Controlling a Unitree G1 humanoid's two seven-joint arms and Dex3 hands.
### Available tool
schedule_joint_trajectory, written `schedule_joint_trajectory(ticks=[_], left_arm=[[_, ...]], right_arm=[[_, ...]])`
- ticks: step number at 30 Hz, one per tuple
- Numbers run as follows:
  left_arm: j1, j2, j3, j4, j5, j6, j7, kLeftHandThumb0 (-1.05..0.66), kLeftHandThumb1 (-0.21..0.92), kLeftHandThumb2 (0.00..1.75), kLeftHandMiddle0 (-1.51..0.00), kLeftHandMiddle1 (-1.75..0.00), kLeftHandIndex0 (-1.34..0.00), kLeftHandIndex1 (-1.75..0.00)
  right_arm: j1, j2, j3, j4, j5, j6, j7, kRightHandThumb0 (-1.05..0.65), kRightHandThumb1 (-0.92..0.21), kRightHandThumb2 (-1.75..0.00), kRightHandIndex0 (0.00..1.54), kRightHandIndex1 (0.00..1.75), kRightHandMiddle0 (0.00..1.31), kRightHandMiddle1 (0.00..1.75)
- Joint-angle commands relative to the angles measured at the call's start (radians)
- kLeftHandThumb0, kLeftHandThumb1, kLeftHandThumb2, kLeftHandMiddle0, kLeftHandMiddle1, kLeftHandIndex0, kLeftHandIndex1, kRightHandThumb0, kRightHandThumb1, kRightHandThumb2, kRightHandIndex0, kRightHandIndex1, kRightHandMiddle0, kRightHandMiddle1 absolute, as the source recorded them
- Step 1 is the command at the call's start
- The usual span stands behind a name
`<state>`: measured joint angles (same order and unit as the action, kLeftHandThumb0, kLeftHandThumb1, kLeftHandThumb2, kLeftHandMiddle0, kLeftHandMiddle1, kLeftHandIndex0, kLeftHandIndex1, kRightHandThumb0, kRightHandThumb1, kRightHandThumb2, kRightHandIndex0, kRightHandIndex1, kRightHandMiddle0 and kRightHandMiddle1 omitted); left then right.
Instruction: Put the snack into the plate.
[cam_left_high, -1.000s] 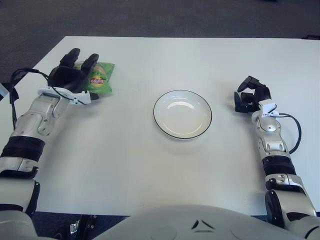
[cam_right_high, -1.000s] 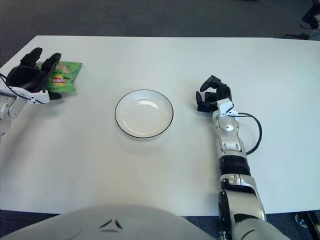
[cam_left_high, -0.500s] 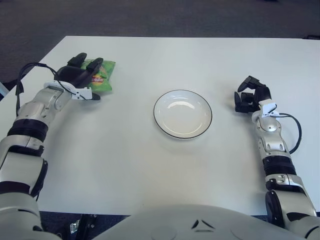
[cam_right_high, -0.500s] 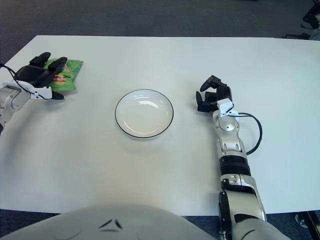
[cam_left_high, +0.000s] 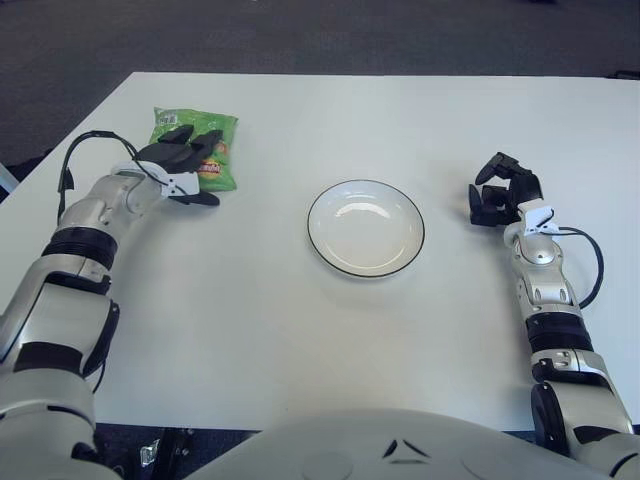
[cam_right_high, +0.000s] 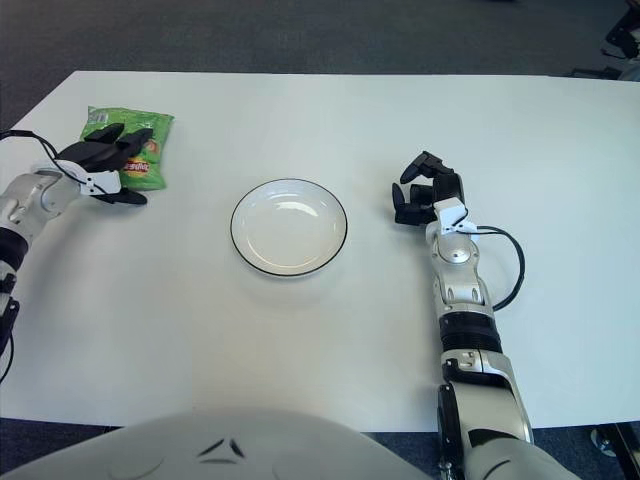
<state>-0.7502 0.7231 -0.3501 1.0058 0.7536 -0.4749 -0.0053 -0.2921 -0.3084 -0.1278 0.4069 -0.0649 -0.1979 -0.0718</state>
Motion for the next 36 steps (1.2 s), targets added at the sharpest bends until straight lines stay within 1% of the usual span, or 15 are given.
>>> schedule_joint_trajectory(ticks=[1, 4, 5, 6, 7, 8, 9, 10, 12, 15, 18, 21, 26, 30, 36], left_arm=[[0.010, -0.029, -0.029, 0.064, 0.005, 0.021, 0.020, -1.03, 0.85, 0.26, 0.00, 0.00, 0.00, -0.34], [0.003, -0.034, -0.042, 0.099, 0.010, 0.029, 0.056, -0.93, 0.71, 0.46, -0.03, -0.04, 0.00, -0.44], [0.000, -0.037, -0.049, 0.133, 0.019, 0.039, 0.094, -0.88, 0.63, 0.57, -0.03, -0.12, 0.00, -0.50], [-0.003, -0.039, -0.056, 0.160, 0.025, 0.046, 0.123, -0.82, 0.55, 0.67, -0.02, -0.35, 0.00, -0.58], [-0.001, -0.047, -0.063, 0.186, 0.032, 0.060, 0.174, -0.80, 0.52, 0.71, -0.02, -0.44, 0.00, -0.61], [0.000, -0.052, -0.069, 0.203, 0.036, 0.069, 0.209, -0.73, 0.45, 0.80, -0.01, -0.73, 0.00, -0.74], [0.002, -0.056, -0.079, 0.215, 0.046, 0.079, 0.260, -0.69, 0.40, 0.87, -0.01, -0.93, 0.00, -0.82], [0.002, -0.059, -0.089, 0.225, 0.053, 0.085, 0.297, -0.66, 0.37, 0.90, -0.02, -1.08, 0.00, -0.94], [0.004, -0.058, -0.114, 0.228, 0.078, 0.096, 0.397, -0.56, 0.29, 1.03, -0.10, -1.46, 0.00, -1.36], [0.004, -0.060, -0.140, 0.237, 0.095, 0.104, 0.483, 0.11, 0.37, 1.13, -0.38, -1.65, -0.12, -1.62], [0.016, -0.063, -0.167, 0.231, 0.118, 0.114, 0.589, 0.04, 0.34, 1.21, -0.53, -1.62, -0.30, -1.69], [0.017, -0.067, -0.183, 0.243, 0.125, 0.123, 0.659, 0.01, 0.17, 1.39, -0.73, -1.48, -0.57, -1.73], [0.017, -0.064, -0.192, 0.229, 0.114, 0.119, 0.714, 0.01, 0.00, 1.55, -0.90, -1.35, -0.75, -1.74], [0.014, -0.064, -0.198, 0.228, 0.110, 0.117, 0.736, 0.00, -0.10, 1.63, -0.99, -1.28, -0.83, -1.75], [0.009, -0.056, -0.211, 0.194, 0.117, 0.122, 0.756, 0.00, -0.13, 1.65, -1.03, -1.24, -0.85, -1.75]], right_arm=[[0.061, 0.014, 0.020, 0.051, -0.013, 0.042, 0.023, -0.50, -0.28, -1.37, 1.35, 1.75, 0.65, 1.75], [0.062, 0.014, 0.021, 0.053, -0.014, 0.037, 0.023, -0.50, -0.28, -1.37, 1.35, 1.75, 0.65, 1.75], [0.063, 0.013, 0.022, 0.053, -0.015, 0.035, 0.023, -0.50, -0.28, -1.37, 1.35, 1.75, 0.65, 1.75], [0.063, 0.013, 0.023, 0.054, -0.016, 0.033, 0.023, -0.50, -0.28, -1.37, 1.35, 1.75, 0.65, 1.75], [0.063, 0.012, 0.023, 0.055, -0.016, 0.032, 0.024, -0.50, -0.28, -1.37, 1.35, 1.75, 0.65, 1.75], [0.063, 0.011, 0.024, 0.056, -0.017, 0.031, 0.024, -0.50, -0.28, -1.37, 1.35, 1.75, 0.65, 1.75], [0.063, 0.010, 0.024, 0.058, -0.017, 0.030, 0.025, -0.50, -0.28, -1.37, 1.35, 1.75, 0.65, 1.75], [0.062, 0.009, 0.025, 0.059, -0.018, 0.030, 0.025, -0.50, -0.28, -1.37, 1.35, 1.75, 0.65, 1.75], [0.064, 0.008, 0.026, 0.058, -0.019, 0.031, 0.026, -0.50, -0.28, -1.37, 1.35, 1.75, 0.65, 1.75], [0.064, 0.008, 0.026, 0.058, -0.019, 0.032, 0.026, -0.50, -0.28, -1.37, 1.35, 1.75, 0.65, 1.75], [0.063, 0.008, 0.025, 0.061, -0.019, 0.033, 0.026, -0.50, -0.28, -1.37, 1.35, 1.75, 0.65, 1.75], [0.063, 0.007, 0.026, 0.063, -0.020, 0.036, 0.024, -0.50, -0.28, -1.37, 1.35, 1.75, 0.65, 1.75], [0.063, 0.006, 0.027, 0.063, -0.024, 0.040, 0.021, -0.50, -0.28, -1.37, 1.36, 1.75, 0.65, 1.75], [0.063, 0.005, 0.028, 0.062, -0.024, 0.042, 0.022, -0.50, -0.27, -1.38, 1.36, 1.75, 0.65, 1.75], [0.060, 0.005, 0.030, 0.063, -0.022, 0.046, 0.024, -0.50, -0.27, -1.38, 1.36, 1.75, 0.66, 1.75]])
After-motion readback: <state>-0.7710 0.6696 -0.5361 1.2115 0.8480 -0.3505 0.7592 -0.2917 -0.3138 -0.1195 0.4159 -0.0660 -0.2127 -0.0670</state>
